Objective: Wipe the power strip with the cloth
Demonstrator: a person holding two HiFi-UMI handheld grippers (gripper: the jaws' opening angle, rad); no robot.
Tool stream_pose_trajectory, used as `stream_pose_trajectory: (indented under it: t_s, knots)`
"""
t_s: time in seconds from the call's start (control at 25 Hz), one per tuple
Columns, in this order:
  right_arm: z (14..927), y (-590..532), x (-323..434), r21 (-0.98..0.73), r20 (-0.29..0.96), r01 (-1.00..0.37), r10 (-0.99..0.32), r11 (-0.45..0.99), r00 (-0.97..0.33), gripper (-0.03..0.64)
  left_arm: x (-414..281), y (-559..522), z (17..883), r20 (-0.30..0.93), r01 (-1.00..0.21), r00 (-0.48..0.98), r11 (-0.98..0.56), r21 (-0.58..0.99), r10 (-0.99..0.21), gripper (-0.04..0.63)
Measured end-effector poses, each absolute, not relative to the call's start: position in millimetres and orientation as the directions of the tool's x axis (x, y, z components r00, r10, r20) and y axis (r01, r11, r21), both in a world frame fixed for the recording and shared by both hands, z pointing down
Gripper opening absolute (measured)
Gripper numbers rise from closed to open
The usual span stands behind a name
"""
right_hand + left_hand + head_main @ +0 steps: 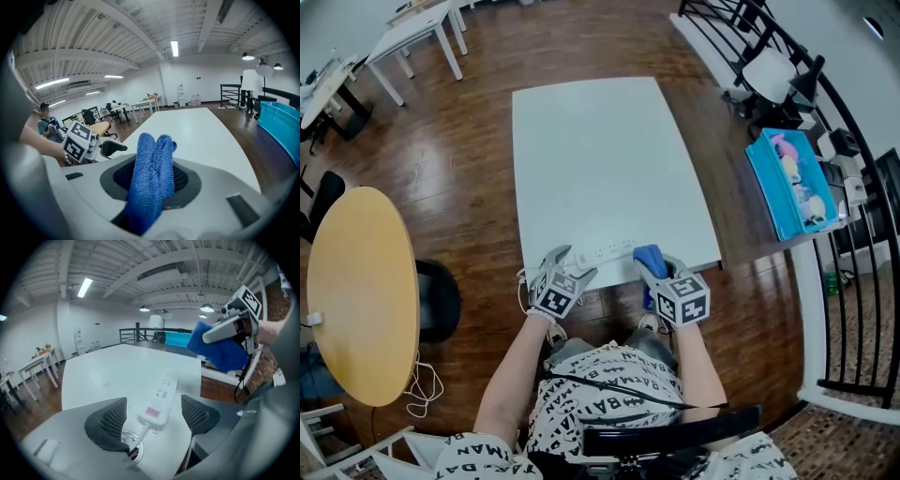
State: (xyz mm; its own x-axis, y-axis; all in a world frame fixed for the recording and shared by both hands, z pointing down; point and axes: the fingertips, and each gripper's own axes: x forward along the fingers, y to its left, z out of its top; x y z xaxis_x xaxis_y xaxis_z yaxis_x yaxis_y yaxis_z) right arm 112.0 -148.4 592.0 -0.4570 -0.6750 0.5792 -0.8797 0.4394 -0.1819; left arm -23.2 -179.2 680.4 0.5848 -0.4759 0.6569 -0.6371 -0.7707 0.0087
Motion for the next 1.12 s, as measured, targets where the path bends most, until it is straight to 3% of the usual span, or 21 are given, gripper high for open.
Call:
stream_pose_trajectory:
  t_s: [0.32, 0.6, 0.72, 0.88, 1.12]
  knots:
    - [599, -146, 116, -0.193, 0.59, -0.896, -0.683, 0.399, -0.431, 0.132, -16, -186, 730, 0.748, -0.467, 0.571, -0.883, -0.043, -0.338, 0.377]
    - [603, -146, 130, -0.197, 0.6, -0.913, -0.692, 0.358, -0.401, 0.132, -9, -183, 734, 0.75, -0.382, 0.6, -0.924, -0.036, -0.277, 0.291]
    - [602, -148, 132, -0.197, 0.602, -0.912, -0.69, 0.36, -0.402, 0.132, -6, -183, 734, 0.748, -0.382, 0.606, -0.924, -0.027, -0.272, 0.29]
    - [602, -152, 134, -0.19, 0.606, -0.904, -0.679, 0.383, -0.415, 0.132, -3, -181, 723, 0.721, -0.383, 0.624, -0.922, -0.052, -0.3, 0.288]
    - [593, -168, 134, -0.152, 0.601, -0.883, -0.668, 0.444, -0.44, 0.132, -19, -174, 668, 0.641, -0.436, 0.621, -0.879, -0.196, -0.451, 0.288]
